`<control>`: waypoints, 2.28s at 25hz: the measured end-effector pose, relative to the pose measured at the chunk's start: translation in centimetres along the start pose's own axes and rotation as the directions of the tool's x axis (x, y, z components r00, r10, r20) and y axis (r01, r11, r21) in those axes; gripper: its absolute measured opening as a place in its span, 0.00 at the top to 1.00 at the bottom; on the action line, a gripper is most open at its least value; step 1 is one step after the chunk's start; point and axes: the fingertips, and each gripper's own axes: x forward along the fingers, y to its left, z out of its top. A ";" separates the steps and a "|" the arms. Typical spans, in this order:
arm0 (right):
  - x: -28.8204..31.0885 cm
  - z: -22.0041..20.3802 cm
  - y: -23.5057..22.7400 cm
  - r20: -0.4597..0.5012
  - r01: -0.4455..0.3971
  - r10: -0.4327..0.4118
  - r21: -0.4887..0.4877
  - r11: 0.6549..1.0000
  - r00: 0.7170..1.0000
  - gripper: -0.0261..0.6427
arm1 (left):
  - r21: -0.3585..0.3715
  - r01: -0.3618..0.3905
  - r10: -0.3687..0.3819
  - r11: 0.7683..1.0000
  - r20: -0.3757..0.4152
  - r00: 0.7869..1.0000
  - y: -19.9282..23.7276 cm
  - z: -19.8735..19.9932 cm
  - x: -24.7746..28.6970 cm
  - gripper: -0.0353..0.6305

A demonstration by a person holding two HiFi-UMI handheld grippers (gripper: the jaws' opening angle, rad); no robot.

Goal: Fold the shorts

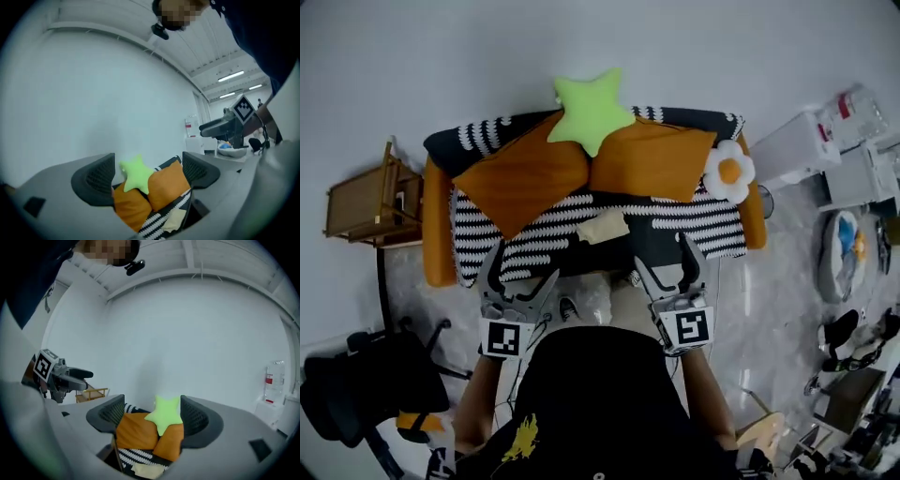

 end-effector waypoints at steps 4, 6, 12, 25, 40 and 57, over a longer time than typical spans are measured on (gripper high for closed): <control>-2.0 0.7 2.9 0.006 0.018 -0.018 -0.054 0.998 1.000 0.38 | 0.207 0.054 -0.055 0.977 -0.001 0.999 -0.9 1.2 -2.3 0.27; -2.3 0.5 3.4 0.001 -0.013 0.013 -0.067 0.998 1.000 0.38 | 0.053 -0.005 0.002 0.999 0.053 0.999 -1.0 1.8 -2.7 0.26; -1.5 1.5 3.4 0.005 -0.016 0.017 -0.070 0.997 1.000 0.22 | 0.112 0.044 -0.049 0.993 0.039 0.998 -1.6 1.8 -3.2 0.26; -7.1 4.4 5.3 0.107 0.097 -0.096 0.000 0.995 0.990 0.88 | 0.035 0.017 -0.021 0.999 0.128 0.992 -1.7 4.8 -5.2 0.93; -9.2 4.5 5.3 0.051 -0.023 0.025 -0.049 0.999 0.998 0.94 | 0.012 -0.022 0.020 1.000 0.157 0.987 -3.8 5.3 -7.9 0.93; -7.4 5.9 11.7 0.097 -0.200 0.215 -0.146 0.969 0.972 0.94 | -0.025 -0.039 0.042 0.999 0.143 0.989 -6.2 4.0 -10.9 0.93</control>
